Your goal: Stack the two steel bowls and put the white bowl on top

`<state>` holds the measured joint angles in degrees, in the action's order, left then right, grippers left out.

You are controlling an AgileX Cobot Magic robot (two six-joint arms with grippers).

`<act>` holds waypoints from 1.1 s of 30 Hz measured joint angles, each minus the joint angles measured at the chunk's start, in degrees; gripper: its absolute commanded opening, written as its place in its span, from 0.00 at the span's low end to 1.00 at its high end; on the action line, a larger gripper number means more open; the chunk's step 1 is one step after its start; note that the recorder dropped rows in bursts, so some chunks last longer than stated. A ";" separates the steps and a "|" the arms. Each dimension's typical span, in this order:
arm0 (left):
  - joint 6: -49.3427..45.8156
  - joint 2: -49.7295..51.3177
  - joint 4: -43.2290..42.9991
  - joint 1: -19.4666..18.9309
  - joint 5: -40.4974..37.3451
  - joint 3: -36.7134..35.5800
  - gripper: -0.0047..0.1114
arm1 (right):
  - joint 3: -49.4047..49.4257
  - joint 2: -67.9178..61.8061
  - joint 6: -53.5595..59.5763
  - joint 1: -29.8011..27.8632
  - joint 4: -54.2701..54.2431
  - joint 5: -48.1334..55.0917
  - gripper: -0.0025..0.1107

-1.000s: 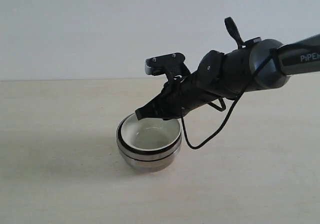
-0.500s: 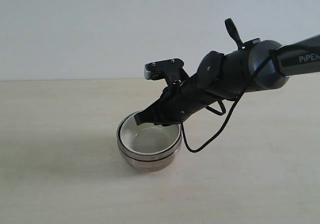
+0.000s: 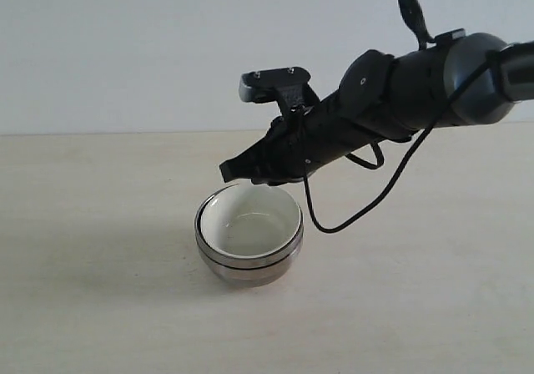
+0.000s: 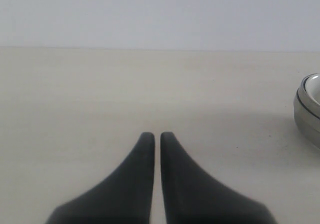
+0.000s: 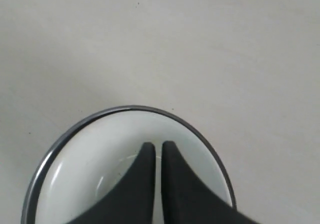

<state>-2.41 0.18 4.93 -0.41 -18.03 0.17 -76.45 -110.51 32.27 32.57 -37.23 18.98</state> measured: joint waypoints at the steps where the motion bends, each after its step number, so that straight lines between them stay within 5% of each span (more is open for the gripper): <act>1: 0.00 0.00 0.00 0.00 0.00 0.00 0.07 | 0.00 0.47 0.12 0.00 0.00 0.00 0.02; 33: 0.00 0.00 0.00 0.00 0.00 0.00 0.07 | 0.00 -6.09 -1.52 0.00 0.74 -6.24 0.02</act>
<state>-2.41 0.18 4.93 -0.41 -18.03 0.17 -76.45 -116.60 30.75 32.57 -36.48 12.74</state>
